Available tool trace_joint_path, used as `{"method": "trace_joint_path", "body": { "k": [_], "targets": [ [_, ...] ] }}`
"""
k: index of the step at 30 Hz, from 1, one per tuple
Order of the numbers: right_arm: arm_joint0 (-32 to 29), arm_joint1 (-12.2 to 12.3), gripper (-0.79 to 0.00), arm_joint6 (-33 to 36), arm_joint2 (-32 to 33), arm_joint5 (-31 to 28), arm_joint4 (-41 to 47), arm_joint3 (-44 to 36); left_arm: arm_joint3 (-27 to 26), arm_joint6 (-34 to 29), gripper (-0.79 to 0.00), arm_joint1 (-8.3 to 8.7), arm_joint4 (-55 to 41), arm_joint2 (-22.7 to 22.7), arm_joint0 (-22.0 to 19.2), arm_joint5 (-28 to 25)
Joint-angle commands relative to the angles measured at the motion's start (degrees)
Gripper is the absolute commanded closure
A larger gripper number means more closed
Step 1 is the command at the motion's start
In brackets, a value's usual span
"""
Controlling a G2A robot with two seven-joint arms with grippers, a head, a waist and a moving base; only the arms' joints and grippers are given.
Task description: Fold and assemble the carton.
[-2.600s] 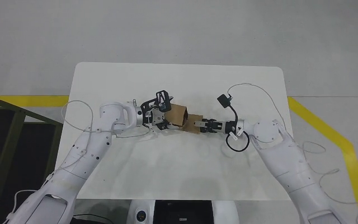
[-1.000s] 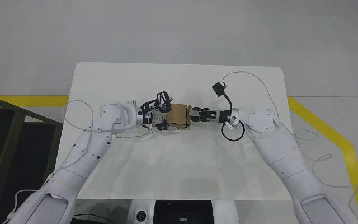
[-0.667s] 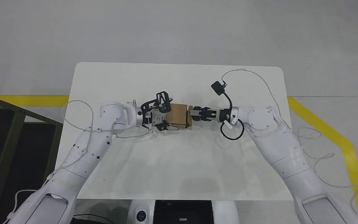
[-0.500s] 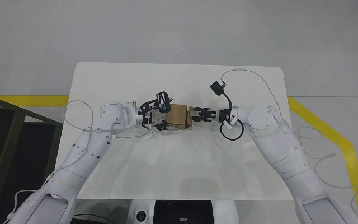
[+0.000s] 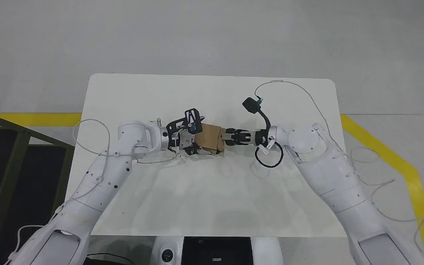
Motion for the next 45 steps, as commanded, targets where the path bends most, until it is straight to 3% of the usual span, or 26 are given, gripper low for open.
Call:
{"method": "trace_joint_path", "body": {
  "k": [1,21,32,40,45],
  "targets": [
    [0.23,-0.10,-0.111,-0.13,-0.32,0.20,-0.35,0.13,-0.02,0.03,-0.785,0.00,-0.07,-0.01,0.02,-0.07],
    [0.66,-0.77,-0.099,-1.01,-1.11,-1.15,1.45,-0.01,-0.10,-0.18,-0.785,-0.01,-0.11,-0.11,0.15,-0.02],
    [-1.56,-0.25,-0.203,-0.48,1.68,-3.99,5.20,-0.55,0.20,-0.67,-0.785,-0.05,-0.23,-0.06,0.08,0.03],
    [-5.54,0.84,-0.215,1.34,4.98,-6.66,7.79,-3.01,0.52,-0.73,-0.785,-0.13,-0.33,0.05,-0.07,0.20],
    [-7.72,1.43,-0.231,3.09,6.79,-11.53,9.88,-4.77,1.57,-0.02,-0.785,0.23,-3.21,-1.67,0.21,-1.53]
  ]
}}
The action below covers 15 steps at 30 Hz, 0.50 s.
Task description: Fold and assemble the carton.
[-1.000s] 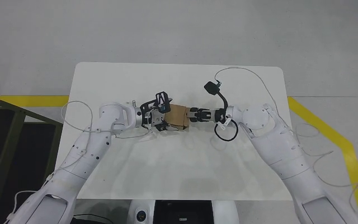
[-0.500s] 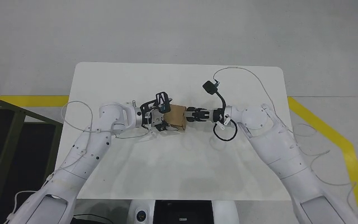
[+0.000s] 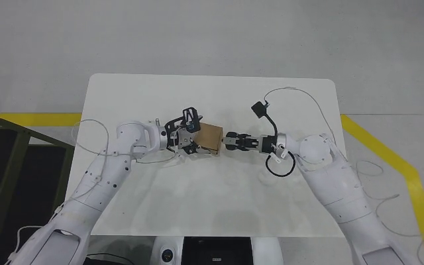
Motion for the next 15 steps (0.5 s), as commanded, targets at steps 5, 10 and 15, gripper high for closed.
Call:
{"method": "trace_joint_path", "body": {
  "k": [5,10,15],
  "targets": [
    [-2.34,0.76,-0.317,0.79,2.63,-6.43,1.72,-1.03,-1.17,0.05,-0.785,1.29,-3.70,-3.98,1.58,-5.11],
    [-3.77,1.09,-0.785,-0.52,4.42,-12.68,3.89,-0.42,-5.03,-0.14,-0.785,2.99,-8.19,-7.86,4.38,-5.33],
    [-4.12,1.17,-0.785,-2.17,5.61,-20.67,6.52,1.63,-7.96,-2.07,-0.785,4.75,-12.12,-13.47,6.70,-4.96]
  ]
}}
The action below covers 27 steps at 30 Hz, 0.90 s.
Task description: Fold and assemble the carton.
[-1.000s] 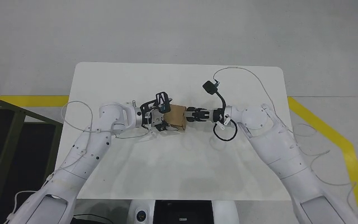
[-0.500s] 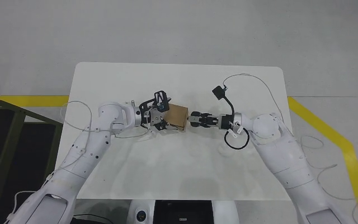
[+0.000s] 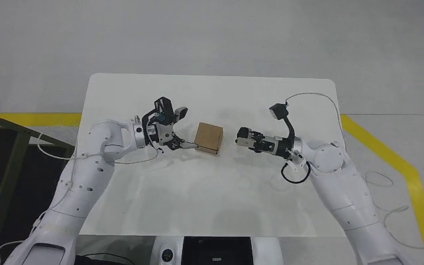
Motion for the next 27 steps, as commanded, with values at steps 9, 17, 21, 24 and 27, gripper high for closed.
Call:
{"method": "trace_joint_path", "body": {
  "k": [9,17,21,24,27],
  "targets": [
    [2.86,0.63,-0.785,-6.72,5.08,-15.82,-5.62,6.77,-0.58,-5.14,-0.785,1.71,-4.44,-7.95,0.40,4.40],
    [3.66,1.72,-0.785,-20.52,13.88,-15.21,-28.65,3.99,3.54,-8.28,-0.785,2.64,-7.41,-11.91,-3.11,5.04],
    [2.82,1.88,-0.785,-27.25,15.93,-12.39,-38.94,0.78,5.32,-9.31,-0.785,3.03,-8.67,-13.18,-4.40,5.07],
    [2.66,1.99,-0.785,-31.35,16.98,-9.97,-45.37,-0.24,6.31,-9.62,-0.785,3.31,-10.06,-14.19,-5.36,5.25],
    [2.98,2.12,-0.785,-34.86,17.65,-8.52,-51.28,-1.09,6.34,-10.10,-0.785,3.61,-10.36,-15.19,-6.27,5.94]
  ]
}}
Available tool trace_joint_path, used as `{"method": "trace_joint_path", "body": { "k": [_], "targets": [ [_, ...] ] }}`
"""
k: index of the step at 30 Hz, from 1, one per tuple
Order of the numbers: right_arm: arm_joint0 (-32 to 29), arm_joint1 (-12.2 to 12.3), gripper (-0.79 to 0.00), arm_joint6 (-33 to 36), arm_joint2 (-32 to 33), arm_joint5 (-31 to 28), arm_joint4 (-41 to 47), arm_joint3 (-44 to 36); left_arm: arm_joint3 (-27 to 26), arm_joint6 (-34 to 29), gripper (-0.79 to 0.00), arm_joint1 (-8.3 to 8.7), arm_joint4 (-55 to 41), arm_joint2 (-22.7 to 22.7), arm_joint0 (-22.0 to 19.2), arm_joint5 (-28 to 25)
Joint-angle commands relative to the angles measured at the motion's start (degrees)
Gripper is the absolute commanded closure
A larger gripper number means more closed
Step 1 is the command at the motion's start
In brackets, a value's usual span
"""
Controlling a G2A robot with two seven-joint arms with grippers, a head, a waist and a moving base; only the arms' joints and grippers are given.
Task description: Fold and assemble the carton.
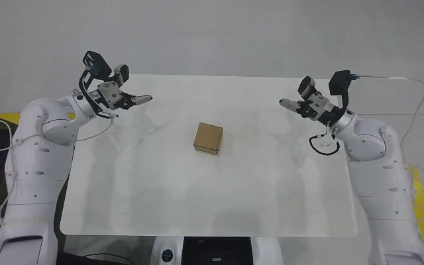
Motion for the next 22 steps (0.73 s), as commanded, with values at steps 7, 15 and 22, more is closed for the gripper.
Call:
{"method": "trace_joint_path", "body": {
  "k": [7,15,22],
  "targets": [
    [0.83,0.36,-0.785,-7.96,1.36,2.07,-10.60,-1.37,-0.25,-0.98,-0.785,0.70,0.81,-1.54,-1.38,1.70],
    [0.93,0.50,-0.785,-9.33,1.61,2.50,-13.05,-1.89,-0.24,-1.06,-0.784,0.73,0.79,-1.48,-1.47,1.71],
    [0.93,0.49,-0.785,-9.31,1.61,2.49,-13.01,-1.88,-0.24,-1.05,-0.785,0.72,0.79,-1.49,-1.47,1.71]
  ]
}}
